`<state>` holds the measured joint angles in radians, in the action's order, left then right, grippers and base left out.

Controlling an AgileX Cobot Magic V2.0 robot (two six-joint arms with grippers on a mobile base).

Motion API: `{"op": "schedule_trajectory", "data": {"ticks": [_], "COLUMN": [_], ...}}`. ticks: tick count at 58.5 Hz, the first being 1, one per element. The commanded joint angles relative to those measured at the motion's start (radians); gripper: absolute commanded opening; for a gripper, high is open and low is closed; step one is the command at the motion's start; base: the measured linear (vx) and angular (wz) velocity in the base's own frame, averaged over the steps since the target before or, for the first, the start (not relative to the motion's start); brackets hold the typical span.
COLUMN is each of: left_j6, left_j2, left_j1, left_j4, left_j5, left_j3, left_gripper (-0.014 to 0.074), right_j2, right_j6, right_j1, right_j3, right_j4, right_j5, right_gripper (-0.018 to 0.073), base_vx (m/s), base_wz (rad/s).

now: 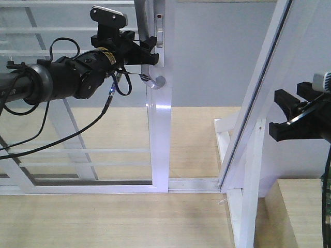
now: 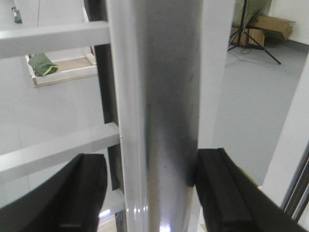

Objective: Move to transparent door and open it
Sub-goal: 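Reach the left gripper to the grey bar handle and grasp it, then slide the door farther open with the left gripper, then release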

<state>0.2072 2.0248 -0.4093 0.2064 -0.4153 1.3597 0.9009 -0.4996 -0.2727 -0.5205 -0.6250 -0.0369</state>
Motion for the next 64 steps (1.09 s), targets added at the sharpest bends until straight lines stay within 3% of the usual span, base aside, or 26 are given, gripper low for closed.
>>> {"op": "schedule_trajectory", "data": {"ticks": [1,9,35,64], "left_j6": [-0.029,-0.031,-0.101,-0.103], "left_j2": [-0.057,-0.060,-0.156,-0.247], "left_j1": [0.024,0.061,0.089,0.183], "left_j4": [-0.077,-0.150,-0.147,-0.146], "left_j5": [-0.065,-0.049,0.176,0.190], "left_j3": [0.036,0.036,0.034,-0.061], "left_gripper": [0.0481,0.0481,0.0481,0.0481], "right_j2": [-0.011,-0.011,-0.011,-0.011], "right_j6": [0.002,0.002,0.002,0.002], "right_j1": [0.002,0.002,0.002,0.002], "right_j3": [-0.029,-0.029,-0.029,-0.029], "right_j4": [-0.005,-0.005,-0.005,-0.005], "right_j5": [0.055,0.055,0.055,0.048], "right_gripper": [0.0338,0.0338,0.0337,0.0337], "base_vx": [0.00,0.00,0.00,0.00], "base_wz": [0.00,0.00,0.00,0.00]}}
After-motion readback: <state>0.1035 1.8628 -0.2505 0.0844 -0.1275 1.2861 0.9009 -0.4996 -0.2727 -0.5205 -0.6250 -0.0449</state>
